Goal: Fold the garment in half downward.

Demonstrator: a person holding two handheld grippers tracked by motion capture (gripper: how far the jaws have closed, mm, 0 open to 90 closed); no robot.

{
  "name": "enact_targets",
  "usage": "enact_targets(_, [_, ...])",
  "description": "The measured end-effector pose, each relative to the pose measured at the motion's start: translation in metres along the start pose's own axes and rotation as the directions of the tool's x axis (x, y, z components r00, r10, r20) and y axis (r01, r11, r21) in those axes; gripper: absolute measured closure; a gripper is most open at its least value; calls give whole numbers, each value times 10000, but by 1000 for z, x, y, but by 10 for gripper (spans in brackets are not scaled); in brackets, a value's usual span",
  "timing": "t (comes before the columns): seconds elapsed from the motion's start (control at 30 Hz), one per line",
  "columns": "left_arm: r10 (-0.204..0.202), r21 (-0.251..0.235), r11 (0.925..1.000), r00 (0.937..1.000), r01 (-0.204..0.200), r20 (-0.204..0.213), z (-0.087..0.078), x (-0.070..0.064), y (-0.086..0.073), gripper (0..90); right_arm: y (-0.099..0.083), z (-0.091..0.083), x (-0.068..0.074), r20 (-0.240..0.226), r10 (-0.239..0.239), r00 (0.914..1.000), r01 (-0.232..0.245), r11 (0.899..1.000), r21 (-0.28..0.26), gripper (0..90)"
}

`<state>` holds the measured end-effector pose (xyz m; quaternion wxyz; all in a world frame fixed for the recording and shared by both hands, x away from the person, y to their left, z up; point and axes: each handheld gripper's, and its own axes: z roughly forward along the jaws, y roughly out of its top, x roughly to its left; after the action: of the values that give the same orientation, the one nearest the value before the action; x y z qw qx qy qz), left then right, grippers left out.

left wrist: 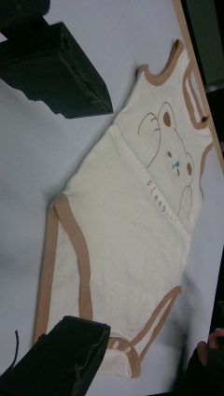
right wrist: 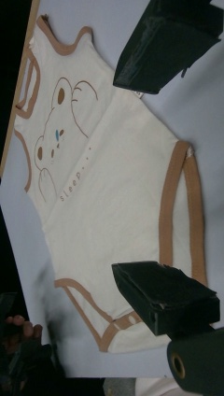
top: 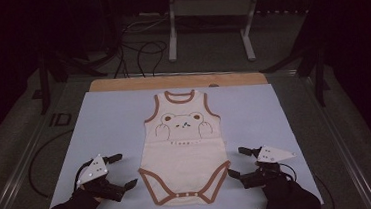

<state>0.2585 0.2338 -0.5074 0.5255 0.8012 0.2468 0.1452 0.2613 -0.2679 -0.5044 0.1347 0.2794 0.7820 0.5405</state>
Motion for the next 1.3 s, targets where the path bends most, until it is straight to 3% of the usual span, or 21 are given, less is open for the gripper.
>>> enact_targets(0.3, [67, 284, 9996, 9998, -62, -170, 1, -1, 0, 0, 0, 2, 2, -28, -43, 10000, 43, 9995, 318, 96])
enact_targets(0.73, [531, 387, 9978, 9981, -544, 321, 2, -9, 11, 0, 7, 0, 9, 34, -316, 9995, 313, 9981, 531, 96])
enact_targets(0.97, [605, 275, 9977, 9967, -620, 544, 2, -11, 18, 0, 24, -6, 17, -142, -247, 9996, 252, 9990, 371, 96])
enact_targets(1.03, [428, 224, 9988, 9973, -442, 591, 1, -9, 19, 0, 30, -8, 20, -113, -336, 9994, 339, 9990, 277, 96])
enact_targets(1.3, [615, 77, 9980, 9967, -620, 526, -5, -6, 38, 0, 55, -16, 21, 100, -596, 9982, 594, 9981, 137, 97])
